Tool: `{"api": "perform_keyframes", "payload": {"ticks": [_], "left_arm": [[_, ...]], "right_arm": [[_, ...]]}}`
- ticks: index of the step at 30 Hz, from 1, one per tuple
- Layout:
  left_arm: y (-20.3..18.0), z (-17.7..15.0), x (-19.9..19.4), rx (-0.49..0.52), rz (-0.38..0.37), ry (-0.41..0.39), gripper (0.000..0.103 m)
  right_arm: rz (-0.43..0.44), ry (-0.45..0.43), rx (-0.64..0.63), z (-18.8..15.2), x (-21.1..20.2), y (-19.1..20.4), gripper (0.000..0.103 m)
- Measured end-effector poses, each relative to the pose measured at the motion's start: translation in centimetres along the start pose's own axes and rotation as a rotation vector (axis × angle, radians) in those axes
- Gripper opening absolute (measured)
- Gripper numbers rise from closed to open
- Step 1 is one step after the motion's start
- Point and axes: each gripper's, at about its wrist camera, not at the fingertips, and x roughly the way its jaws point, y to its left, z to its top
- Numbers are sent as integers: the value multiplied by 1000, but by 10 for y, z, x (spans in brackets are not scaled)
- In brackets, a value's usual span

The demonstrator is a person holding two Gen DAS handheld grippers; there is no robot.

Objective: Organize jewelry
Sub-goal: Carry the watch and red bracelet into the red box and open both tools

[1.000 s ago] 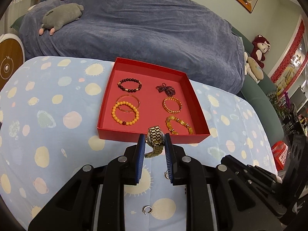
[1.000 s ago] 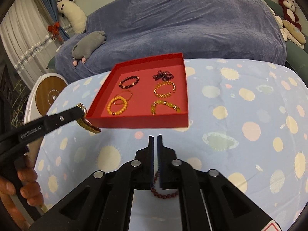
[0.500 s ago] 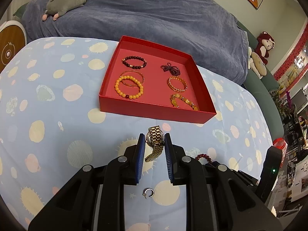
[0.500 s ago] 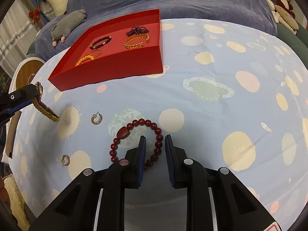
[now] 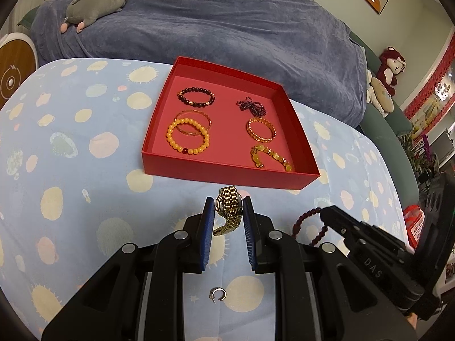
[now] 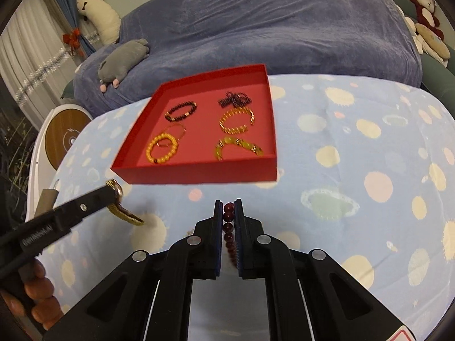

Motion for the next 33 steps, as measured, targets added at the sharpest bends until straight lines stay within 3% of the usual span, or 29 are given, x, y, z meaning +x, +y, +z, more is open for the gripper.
{"api": "perform_keyframes", "payload": {"ticks": [7,14,21,22,25,33], "left_arm": [[-5,35,9,24,0,-40,20],[-8,75,38,42,-2,-50,20],[4,79,72,24,8,-13,20],[6,79,73,20,16,-21,22],[9,77,76,18,39,-25,39],[10,67,61,39,45,-45,40]], "right_arm": [[70,-74,-8,64,3,19,8],[92,-69,-35,109,45,41,8],[79,3,-10,109,91,38,9],[68,-3,-18,107,92,39,13],[56,-5,-26,106,93,38,20],[49,-20,-16,88,73,26,21]]}}
